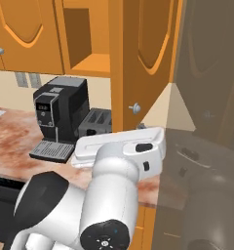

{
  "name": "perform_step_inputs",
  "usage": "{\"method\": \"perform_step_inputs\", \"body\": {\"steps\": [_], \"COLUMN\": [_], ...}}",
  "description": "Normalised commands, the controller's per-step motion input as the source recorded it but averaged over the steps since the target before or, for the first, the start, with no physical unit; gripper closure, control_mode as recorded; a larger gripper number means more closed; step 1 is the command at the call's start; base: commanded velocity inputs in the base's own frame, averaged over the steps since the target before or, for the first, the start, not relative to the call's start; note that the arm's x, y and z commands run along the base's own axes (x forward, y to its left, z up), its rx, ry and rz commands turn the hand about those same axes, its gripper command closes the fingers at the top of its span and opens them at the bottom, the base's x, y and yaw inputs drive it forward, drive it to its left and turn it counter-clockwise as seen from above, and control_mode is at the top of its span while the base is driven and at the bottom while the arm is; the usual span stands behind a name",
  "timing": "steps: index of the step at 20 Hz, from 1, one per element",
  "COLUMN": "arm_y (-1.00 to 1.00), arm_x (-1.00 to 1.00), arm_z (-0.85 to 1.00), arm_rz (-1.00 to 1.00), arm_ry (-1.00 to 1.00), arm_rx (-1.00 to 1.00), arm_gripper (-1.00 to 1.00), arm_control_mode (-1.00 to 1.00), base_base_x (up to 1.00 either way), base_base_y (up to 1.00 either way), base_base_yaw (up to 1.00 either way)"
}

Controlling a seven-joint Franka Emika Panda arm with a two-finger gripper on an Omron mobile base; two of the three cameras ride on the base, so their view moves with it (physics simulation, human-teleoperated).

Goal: Close all open cabinet doors.

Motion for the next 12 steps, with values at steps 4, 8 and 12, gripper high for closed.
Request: {"method": "perform_step_inputs", "body": {"steps": [4, 8, 12], "arm_y": [0.0, 0.0, 0.11], "arm_x": [0.53, 0.61, 0.59], "arm_z": [-0.03, -0.01, -0.03], "arm_rz": [0.18, 0.22, 0.2], "arm_ry": [0.0, 0.02, 0.0], "arm_rx": [0.03, 0.04, 0.01], "arm_gripper": [-1.0, -1.0, -1.0], "arm_control_mode": [-1.0, -1.0, -1.0], "base_base_x": [0.0, 0.0, 0.0], "base_base_y": [0.0, 0.0, 0.0], "base_base_yaw": [0.0, 0.0, 0.0]}}
